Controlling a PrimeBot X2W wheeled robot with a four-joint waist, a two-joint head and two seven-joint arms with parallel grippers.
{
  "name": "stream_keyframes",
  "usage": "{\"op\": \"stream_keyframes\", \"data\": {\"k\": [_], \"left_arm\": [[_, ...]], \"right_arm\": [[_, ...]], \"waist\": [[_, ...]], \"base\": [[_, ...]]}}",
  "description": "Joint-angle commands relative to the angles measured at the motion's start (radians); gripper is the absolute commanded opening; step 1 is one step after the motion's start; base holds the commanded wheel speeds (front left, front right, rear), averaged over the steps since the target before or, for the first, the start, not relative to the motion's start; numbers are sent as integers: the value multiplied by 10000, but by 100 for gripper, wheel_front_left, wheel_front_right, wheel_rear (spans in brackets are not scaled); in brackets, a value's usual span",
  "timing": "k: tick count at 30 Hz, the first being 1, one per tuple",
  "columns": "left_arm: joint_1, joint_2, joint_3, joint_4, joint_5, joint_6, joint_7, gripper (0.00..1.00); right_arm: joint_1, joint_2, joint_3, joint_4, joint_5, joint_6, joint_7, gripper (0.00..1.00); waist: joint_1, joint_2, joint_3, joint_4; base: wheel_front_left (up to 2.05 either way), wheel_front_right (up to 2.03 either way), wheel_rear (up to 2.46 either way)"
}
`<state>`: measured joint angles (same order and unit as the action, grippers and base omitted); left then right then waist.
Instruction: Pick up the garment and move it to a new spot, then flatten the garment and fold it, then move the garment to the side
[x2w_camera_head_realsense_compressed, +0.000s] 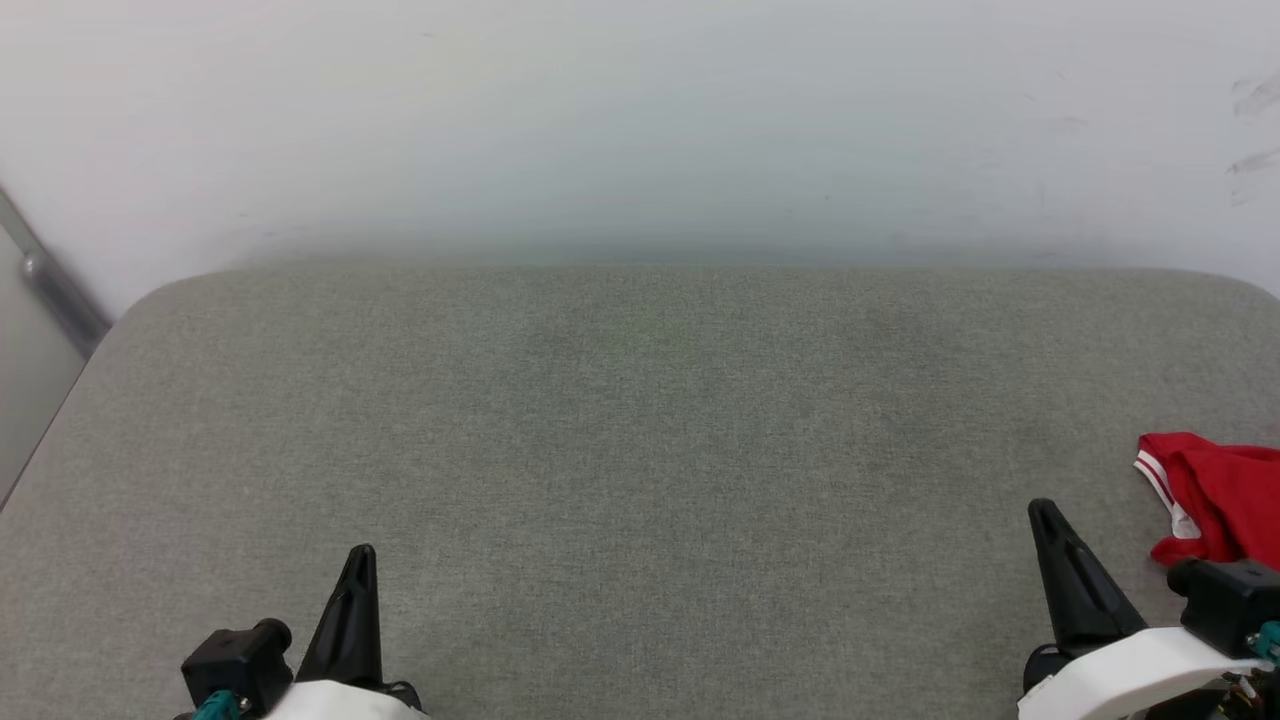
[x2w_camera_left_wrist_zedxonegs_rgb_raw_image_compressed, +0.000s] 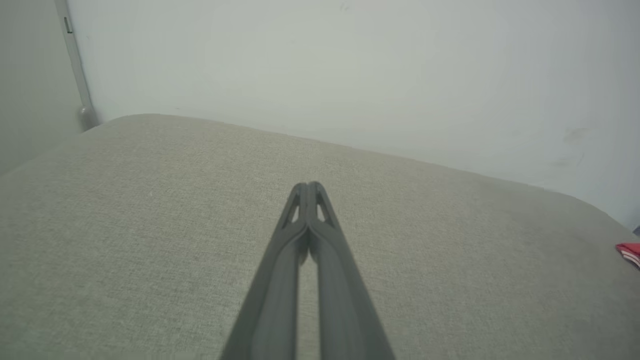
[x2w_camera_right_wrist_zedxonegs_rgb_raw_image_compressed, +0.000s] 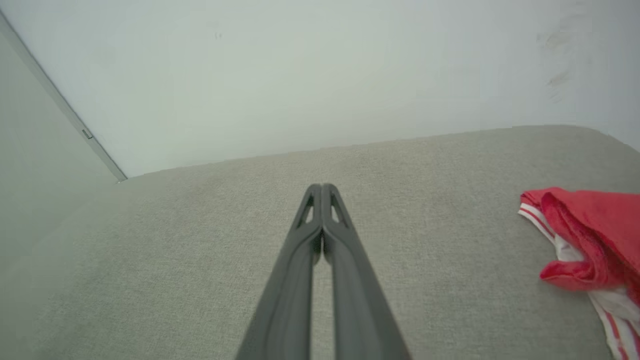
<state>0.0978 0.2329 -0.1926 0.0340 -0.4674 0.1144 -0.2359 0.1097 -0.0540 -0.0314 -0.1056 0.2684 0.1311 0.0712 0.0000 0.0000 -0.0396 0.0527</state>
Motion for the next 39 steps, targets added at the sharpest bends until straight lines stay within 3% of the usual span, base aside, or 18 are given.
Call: {"op": "stream_keyframes", "data": {"k": [1, 39], "left_arm": [[-301, -10, 154, -80, -410, -90, 83, 0], [-1172, -682, 1288, 949, -5605, -1189, 1475, 0]], "right_arm": [[-247, -45, -21, -33, 493, 0, -22, 0], [-1178, -162, -206, 1571, 6541, -2, 37, 0]], "waist": [[0, 0, 5, -7], [0, 0, 141, -175]], "base": [[0, 0, 0], [0, 0, 0]]}}
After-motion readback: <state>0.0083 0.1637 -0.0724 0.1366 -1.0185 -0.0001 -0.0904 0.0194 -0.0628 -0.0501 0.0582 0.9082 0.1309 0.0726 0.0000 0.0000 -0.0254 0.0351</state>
